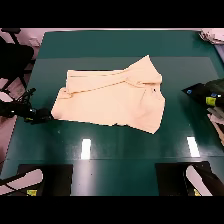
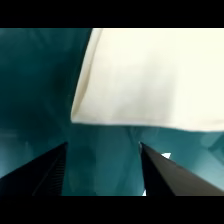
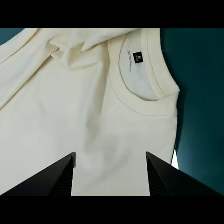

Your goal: Fold the shirts.

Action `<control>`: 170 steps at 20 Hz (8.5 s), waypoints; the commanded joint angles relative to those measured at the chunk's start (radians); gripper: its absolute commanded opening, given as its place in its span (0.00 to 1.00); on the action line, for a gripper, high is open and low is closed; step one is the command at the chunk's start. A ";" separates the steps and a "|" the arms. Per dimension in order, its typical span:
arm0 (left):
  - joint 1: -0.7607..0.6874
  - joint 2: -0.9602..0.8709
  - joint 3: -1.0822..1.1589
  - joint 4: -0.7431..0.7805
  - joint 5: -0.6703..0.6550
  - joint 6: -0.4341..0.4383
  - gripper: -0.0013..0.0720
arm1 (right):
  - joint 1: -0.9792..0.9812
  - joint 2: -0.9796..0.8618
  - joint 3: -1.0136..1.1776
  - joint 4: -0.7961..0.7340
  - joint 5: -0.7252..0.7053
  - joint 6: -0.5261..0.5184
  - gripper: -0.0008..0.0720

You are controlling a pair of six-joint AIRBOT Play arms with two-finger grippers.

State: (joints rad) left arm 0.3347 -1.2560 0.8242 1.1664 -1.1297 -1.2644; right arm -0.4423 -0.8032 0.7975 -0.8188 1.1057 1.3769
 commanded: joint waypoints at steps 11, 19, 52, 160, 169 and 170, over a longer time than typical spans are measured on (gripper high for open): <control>0.001 -0.100 -0.024 -0.087 0.089 -0.002 0.72 | -0.178 0.129 -0.050 -0.013 0.019 0.002 0.71; 0.001 -0.062 0.090 0.259 -0.118 -0.130 0.72 | -0.178 0.128 -0.050 -0.020 0.019 0.002 0.71; 0.296 0.037 0.138 -0.222 -0.230 0.069 0.96 | -0.178 -0.009 -0.049 0.014 -0.042 -0.009 0.70; 0.159 0.708 0.829 -0.497 -0.123 0.318 0.05 | 0.231 0.131 0.848 0.085 0.081 -0.234 0.04; 0.158 0.666 0.021 -0.680 0.121 0.444 0.05 | 0.243 -0.101 0.409 0.084 -0.104 -0.272 0.04; 0.158 0.655 -0.042 -0.727 0.177 0.494 0.05 | 0.243 -0.143 0.384 0.088 -0.132 -0.272 0.04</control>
State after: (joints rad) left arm 0.4931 -0.5827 0.9943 0.5400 -1.0981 -0.8642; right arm -0.2020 -0.8539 1.2774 -0.7368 1.0603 1.1187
